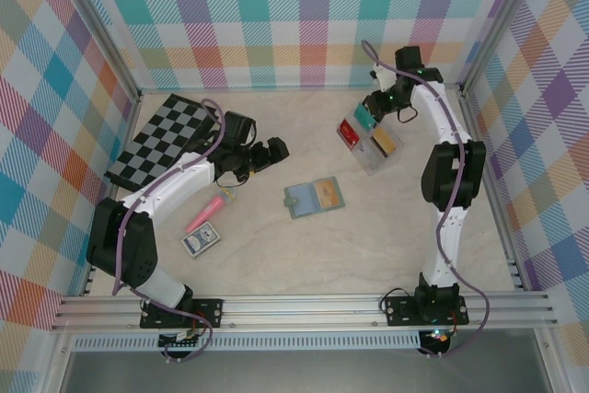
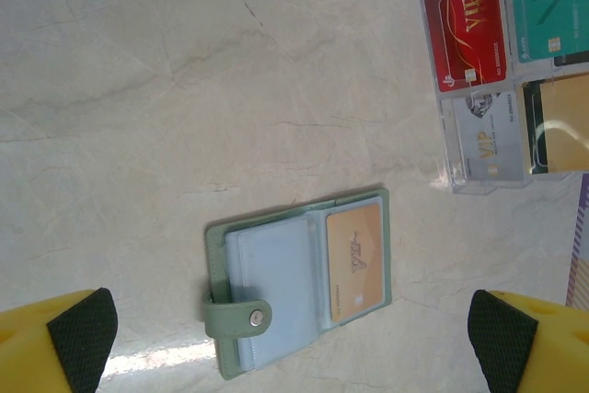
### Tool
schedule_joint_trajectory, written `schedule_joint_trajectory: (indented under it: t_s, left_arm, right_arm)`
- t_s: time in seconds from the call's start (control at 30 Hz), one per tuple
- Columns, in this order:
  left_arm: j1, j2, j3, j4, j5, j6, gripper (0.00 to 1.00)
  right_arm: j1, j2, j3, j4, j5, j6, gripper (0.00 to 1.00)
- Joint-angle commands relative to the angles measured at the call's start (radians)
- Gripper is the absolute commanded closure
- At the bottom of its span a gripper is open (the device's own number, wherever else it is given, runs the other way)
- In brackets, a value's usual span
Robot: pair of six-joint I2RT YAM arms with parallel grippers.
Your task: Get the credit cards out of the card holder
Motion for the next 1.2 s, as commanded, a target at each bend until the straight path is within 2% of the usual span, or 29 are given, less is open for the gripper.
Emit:
schedule_joint_trajectory:
  t_s: [0.0,0.07,0.17,0.57,0.9,1.0,1.17]
  left_arm:
    - [0.007,-0.036,-0.012,0.0,0.005,-0.006,0.0]
    - [0.008,-0.034,-0.011,-0.006,0.007,-0.004,0.0]
    - [0.008,-0.027,0.002,-0.029,0.008,0.004,0.0]
    - [-0.004,0.007,0.009,-0.028,0.037,0.004,0.0]
    - [-0.005,0.015,-0.001,-0.03,0.04,0.006,0.0]
    - [-0.005,0.012,-0.007,-0.029,0.043,0.009,0.0]
    - [-0.011,0.006,-0.017,-0.034,0.043,0.013,0.0]
  right_arm:
    - [-0.003,-0.042,0.036,-0.004,-0.018,0.067,0.77]
    - [-0.004,-0.018,0.059,-0.015,-0.024,0.073,0.83]
    - [-0.004,0.026,0.101,-0.037,-0.002,0.08,0.87]
    - [-0.003,0.18,0.276,-0.101,0.031,0.1,0.91]
    - [-0.004,0.196,0.277,-0.107,-0.008,0.098,0.94]
    - [-0.004,0.161,0.277,-0.101,-0.003,0.118,0.91]
    - [-0.004,0.057,0.268,-0.098,0.048,0.185,0.72]
